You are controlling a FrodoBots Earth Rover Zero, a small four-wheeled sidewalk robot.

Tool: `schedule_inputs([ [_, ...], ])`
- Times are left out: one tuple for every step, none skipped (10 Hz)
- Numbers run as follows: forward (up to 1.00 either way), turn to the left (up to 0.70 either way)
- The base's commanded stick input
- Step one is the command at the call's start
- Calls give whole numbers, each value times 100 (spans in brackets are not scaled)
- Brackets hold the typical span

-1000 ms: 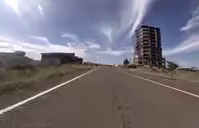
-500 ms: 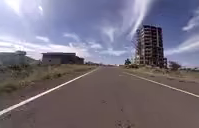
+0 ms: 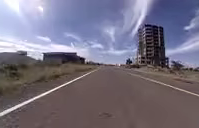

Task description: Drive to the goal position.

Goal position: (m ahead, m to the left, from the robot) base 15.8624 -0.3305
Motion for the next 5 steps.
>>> schedule_inputs([
  [100, 0],
  [100, 0],
  [100, 0],
  [100, 0],
  [100, 0],
])
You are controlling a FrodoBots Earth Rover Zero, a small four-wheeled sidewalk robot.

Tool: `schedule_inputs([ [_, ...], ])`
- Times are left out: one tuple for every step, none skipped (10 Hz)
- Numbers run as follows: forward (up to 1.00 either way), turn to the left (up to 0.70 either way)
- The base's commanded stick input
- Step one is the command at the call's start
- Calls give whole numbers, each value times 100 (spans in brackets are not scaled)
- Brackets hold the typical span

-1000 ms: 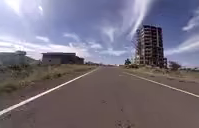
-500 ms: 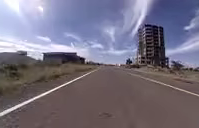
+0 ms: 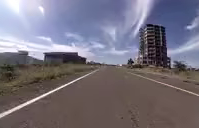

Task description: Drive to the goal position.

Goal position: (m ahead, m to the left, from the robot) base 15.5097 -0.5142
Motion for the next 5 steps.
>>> schedule_inputs([
  [100, 0],
  [100, 0],
  [100, 0],
  [100, 0],
  [100, 0],
])
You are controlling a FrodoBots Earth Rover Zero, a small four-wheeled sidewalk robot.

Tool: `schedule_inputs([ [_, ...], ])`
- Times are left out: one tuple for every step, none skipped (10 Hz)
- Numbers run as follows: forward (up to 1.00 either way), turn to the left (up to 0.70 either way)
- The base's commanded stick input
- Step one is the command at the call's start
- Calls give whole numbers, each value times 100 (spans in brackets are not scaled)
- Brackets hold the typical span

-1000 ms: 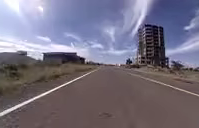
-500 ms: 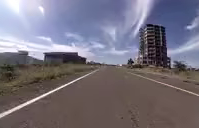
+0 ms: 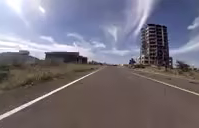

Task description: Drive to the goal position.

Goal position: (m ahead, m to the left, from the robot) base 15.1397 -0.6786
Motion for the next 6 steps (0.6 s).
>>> schedule_inputs([
  [100, 0],
  [100, 0],
  [100, 0],
  [100, 0],
  [100, 0],
  [100, 0],
])
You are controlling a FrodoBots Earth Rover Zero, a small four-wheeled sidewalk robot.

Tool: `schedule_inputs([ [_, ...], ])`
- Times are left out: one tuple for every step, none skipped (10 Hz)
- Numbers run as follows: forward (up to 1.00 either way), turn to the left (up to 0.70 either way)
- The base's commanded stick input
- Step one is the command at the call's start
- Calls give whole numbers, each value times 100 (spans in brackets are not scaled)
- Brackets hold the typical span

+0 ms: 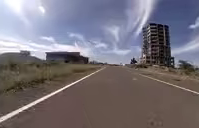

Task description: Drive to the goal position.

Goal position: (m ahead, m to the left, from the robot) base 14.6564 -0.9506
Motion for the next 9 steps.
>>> schedule_inputs([
  [100, 0],
  [100, 0],
  [100, 0],
  [100, 0],
  [100, 0],
  [100, 0],
  [100, 0],
  [100, 0],
  [100, 0],
])
